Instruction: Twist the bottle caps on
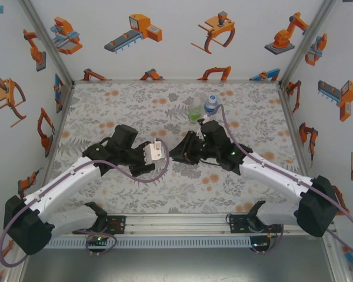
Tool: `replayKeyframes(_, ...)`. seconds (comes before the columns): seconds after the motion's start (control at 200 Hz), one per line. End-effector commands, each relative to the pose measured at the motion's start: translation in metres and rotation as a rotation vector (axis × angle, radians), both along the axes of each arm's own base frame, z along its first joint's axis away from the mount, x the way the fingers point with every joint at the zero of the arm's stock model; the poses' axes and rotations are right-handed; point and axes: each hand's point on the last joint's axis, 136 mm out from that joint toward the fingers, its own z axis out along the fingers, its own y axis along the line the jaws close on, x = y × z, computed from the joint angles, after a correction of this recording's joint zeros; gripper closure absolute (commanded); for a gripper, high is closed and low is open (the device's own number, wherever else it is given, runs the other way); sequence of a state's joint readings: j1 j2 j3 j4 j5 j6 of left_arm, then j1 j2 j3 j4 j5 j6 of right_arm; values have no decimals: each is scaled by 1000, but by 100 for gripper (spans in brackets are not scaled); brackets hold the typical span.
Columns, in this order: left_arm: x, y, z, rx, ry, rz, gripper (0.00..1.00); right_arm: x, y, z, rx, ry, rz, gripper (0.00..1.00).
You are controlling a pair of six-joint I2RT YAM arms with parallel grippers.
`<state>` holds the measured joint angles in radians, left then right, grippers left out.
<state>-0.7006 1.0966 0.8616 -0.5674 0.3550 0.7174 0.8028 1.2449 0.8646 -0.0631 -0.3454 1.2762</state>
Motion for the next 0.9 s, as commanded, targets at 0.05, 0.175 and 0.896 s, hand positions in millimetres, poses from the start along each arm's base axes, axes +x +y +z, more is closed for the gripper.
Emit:
replayKeyframes(0.05, -2, -32, 41, -182, -64, -100, 100, -3, 4, 15, -9, -8, 2, 75)
replayKeyframes(0.175, -3, -32, 41, -179, -57, -106, 100, 3, -1, 43, -23, -164, 33, 53)
replayKeyframes(0.896, -2, -30, 38, -174, -38, -75, 100, 8, -46, 94, -321, -696, 209, 44)
